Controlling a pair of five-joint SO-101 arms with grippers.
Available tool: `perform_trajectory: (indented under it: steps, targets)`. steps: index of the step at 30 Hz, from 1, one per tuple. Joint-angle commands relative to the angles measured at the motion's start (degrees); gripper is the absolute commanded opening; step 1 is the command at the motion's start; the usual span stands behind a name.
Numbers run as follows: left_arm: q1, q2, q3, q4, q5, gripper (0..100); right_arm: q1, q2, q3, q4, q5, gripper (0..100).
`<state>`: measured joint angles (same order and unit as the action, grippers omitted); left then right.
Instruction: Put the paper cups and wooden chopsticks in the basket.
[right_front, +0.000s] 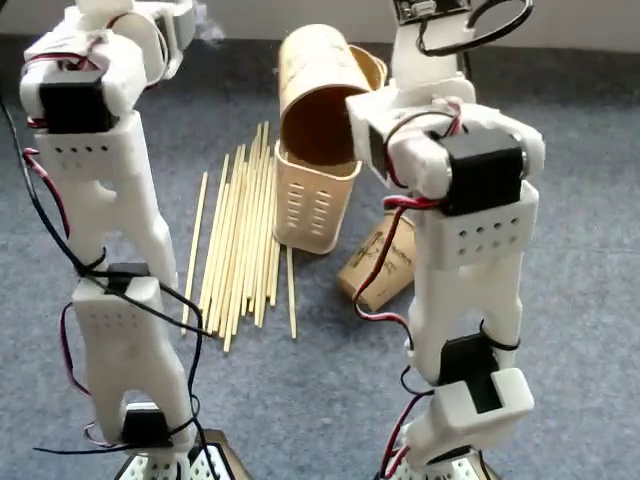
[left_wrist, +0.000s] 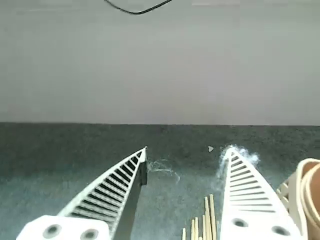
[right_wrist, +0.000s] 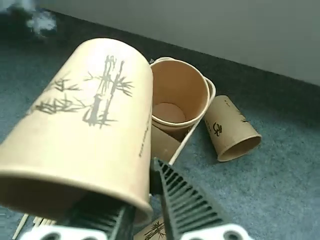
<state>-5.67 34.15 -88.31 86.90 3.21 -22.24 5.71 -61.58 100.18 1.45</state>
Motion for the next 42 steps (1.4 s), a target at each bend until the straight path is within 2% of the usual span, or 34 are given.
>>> perform_trajectory:
  steps: [1,7,15,22,26,34,39,42]
  targets:
    - [5.6,-0.7,-0.9,-1.1,-4.1,26,-2.1,-3.0,-2.4,0.7,1.7,0.5]
    - [8.3,-1.0,-0.8,-1.0,-4.0,26,-2.1,-2.6,-2.0,0.8,1.8,0.5]
    - [8.9,-5.1,-5.2,-1.0,-4.0,26,-2.0,-2.6,9.5,0.7,2.9,0.5]
    - [14.8,-9.5,-4.5,14.2,-4.0,26,-1.9,-2.9,8.7,-2.9,2.9,0.5]
    - [12.8,-7.2,-1.0,14.1,-4.0,26,1.5,-2.9,0.6,-3.0,-1.3,0.5]
    - [13.7,-5.7,-0.7,14.0,-4.0,26,2.9,-2.8,-13.5,-3.0,-1.5,0.5]
    - [13.4,-5.8,-0.7,13.9,-4.2,26,4.2,-1.7,-7.7,-4.9,-1.4,0.5]
    - [7.2,-5.9,-0.8,13.5,-4.0,26,8.6,0.0,-3.5,-9.5,-1.7,0.5]
